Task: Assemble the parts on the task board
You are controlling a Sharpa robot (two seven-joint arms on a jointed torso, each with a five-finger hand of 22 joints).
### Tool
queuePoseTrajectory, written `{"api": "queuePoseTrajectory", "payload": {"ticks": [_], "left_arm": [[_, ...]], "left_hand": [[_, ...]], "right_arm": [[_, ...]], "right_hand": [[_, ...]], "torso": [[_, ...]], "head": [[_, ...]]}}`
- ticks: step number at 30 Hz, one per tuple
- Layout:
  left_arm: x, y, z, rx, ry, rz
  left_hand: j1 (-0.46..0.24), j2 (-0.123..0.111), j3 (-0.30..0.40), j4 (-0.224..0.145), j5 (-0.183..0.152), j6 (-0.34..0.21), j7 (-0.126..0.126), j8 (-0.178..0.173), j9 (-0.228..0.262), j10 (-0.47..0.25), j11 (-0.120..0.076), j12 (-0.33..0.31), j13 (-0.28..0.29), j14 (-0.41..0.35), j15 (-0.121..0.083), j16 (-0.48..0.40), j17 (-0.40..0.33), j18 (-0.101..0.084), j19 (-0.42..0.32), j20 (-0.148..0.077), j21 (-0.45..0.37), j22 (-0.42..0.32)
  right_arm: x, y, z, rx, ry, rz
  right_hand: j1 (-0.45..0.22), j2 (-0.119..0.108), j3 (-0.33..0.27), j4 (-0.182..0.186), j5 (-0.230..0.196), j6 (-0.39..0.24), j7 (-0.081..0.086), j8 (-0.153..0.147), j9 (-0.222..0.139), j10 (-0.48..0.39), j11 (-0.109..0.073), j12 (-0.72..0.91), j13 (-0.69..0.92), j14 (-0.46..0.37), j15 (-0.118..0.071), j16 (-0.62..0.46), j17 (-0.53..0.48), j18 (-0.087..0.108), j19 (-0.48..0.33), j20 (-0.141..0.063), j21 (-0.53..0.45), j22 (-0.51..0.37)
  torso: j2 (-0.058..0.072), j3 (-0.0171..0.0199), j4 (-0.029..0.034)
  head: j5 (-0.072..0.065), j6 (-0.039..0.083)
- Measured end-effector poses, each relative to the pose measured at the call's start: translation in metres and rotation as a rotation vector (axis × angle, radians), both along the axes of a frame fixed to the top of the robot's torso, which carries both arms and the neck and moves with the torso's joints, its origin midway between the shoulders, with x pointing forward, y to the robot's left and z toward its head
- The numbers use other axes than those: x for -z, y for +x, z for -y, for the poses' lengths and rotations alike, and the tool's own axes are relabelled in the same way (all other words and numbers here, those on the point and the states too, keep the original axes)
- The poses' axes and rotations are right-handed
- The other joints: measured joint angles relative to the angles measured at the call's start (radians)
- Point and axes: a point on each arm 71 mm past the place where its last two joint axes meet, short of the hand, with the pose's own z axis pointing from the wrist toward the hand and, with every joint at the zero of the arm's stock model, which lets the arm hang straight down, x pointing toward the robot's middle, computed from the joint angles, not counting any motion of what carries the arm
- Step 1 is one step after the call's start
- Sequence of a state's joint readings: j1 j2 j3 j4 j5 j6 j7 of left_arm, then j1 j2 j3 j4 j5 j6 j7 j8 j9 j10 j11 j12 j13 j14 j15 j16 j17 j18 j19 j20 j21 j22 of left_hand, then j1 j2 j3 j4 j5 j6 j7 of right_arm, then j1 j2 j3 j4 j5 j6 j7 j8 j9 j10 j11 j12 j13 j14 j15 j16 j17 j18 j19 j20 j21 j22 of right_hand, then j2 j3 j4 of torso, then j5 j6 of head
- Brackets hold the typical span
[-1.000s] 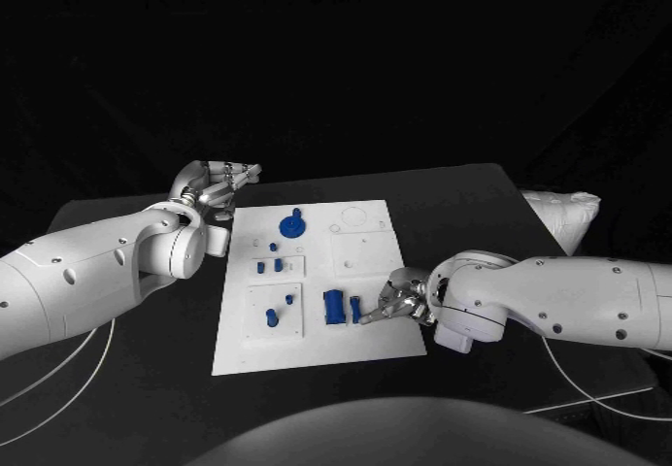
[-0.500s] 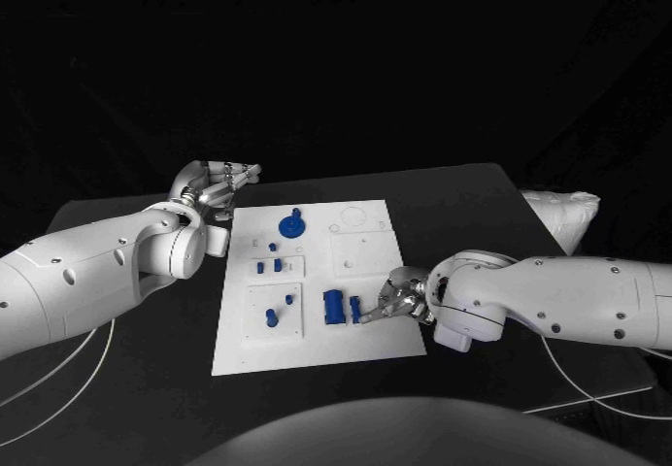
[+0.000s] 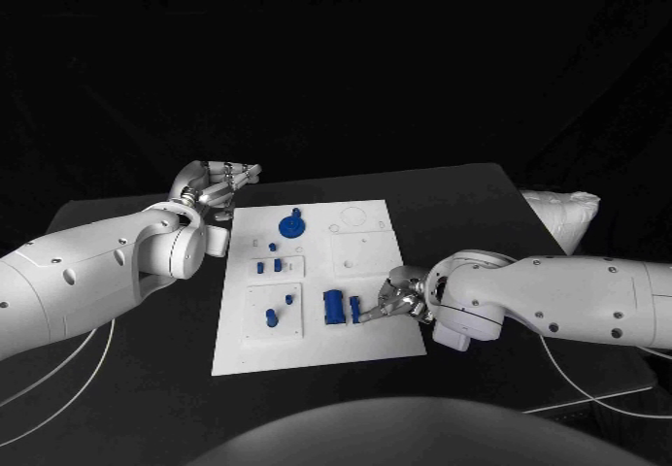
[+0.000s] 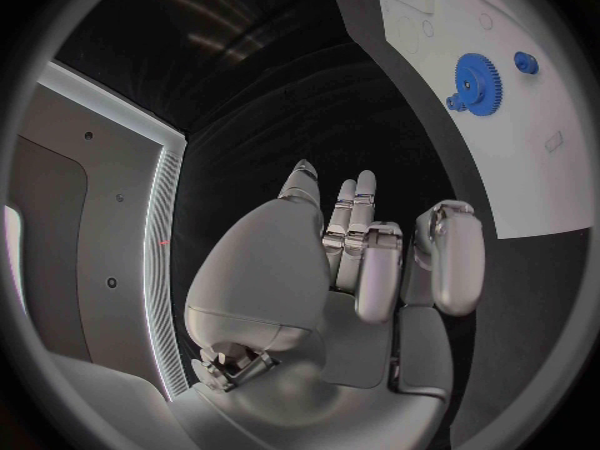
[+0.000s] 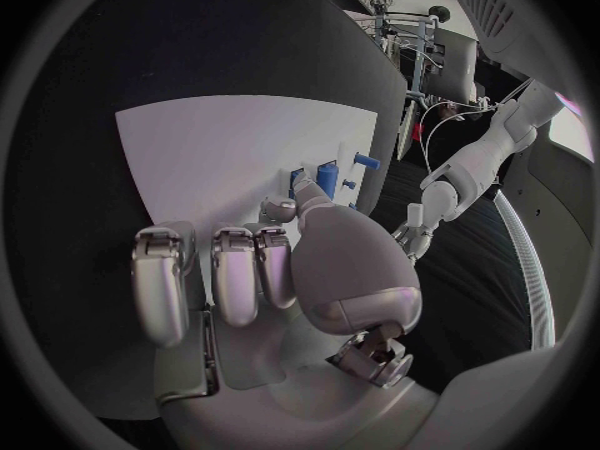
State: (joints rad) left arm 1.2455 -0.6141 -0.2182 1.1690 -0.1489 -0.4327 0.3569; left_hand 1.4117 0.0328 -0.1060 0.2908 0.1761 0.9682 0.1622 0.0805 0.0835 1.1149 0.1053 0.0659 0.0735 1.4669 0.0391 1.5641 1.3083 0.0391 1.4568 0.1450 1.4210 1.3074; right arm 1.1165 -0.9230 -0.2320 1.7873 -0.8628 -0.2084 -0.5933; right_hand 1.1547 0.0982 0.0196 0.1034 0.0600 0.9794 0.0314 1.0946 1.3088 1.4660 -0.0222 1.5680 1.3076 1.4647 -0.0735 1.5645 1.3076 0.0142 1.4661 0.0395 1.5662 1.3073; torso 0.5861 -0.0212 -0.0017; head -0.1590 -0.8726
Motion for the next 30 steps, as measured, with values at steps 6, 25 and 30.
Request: {"api": "queuePoseTrajectory", "payload": {"ticks": [6,25,30], "left_arm": [[0.0,0.0,0.0,0.001,0.0,0.0],[0.0,-0.001,0.0,0.001,-0.001,-0.001],[-0.001,-0.003,-0.001,0.002,-0.004,0.002]], "left_hand": [[0.0,0.0,0.0,0.0,0.0,0.0,0.0,0.0,0.0,0.0,0.0,0.0,0.0,0.0,0.0,0.0,0.0,0.0,0.0,0.0,0.0,0.0],[0.007,0.007,-0.007,0.001,0.0,0.0,0.0,0.0,0.0,0.0,0.0,0.0,0.0,0.0,0.0,0.0,0.0,0.0,0.0,0.0,0.0,0.0],[0.008,0.008,-0.007,0.001,0.0,0.0,0.0,0.0,0.0,0.0,0.0,0.0,0.0,0.0,0.0,-0.008,0.0,0.0,-0.008,0.003,-0.017,0.0]], "right_arm": [[0.0,0.001,-0.002,-0.001,0.001,0.003],[-0.012,0.006,0.006,0.086,0.159,0.134],[-0.032,0.026,0.005,0.168,0.375,0.284]], "right_hand": [[0.0,0.0,0.0,0.0,0.0,0.0,0.0,-0.001,0.0,0.0,0.0,0.0,0.0,0.0,0.0,0.0,0.0,0.0,0.0,0.0,0.0,0.0],[0.011,0.011,-0.009,0.026,0.038,-0.287,0.026,-0.312,-0.101,0.0,0.011,0.0,0.0,0.002,0.006,0.0,0.0,0.0,0.0,0.0,0.0,0.001],[0.017,0.004,-0.032,0.068,0.109,-0.381,0.097,-0.608,-0.363,0.0,0.083,0.0,0.0,0.001,0.069,0.0,0.0,0.0,0.0,0.054,0.0,0.001]], "torso": [[0.0,0.0,0.0],[-0.001,0.0002,-0.0003],[-0.001,0.0012,-0.0007]], "head": [[0.0,0.0],[0.011,0.0],[0.024,0.0]]}}
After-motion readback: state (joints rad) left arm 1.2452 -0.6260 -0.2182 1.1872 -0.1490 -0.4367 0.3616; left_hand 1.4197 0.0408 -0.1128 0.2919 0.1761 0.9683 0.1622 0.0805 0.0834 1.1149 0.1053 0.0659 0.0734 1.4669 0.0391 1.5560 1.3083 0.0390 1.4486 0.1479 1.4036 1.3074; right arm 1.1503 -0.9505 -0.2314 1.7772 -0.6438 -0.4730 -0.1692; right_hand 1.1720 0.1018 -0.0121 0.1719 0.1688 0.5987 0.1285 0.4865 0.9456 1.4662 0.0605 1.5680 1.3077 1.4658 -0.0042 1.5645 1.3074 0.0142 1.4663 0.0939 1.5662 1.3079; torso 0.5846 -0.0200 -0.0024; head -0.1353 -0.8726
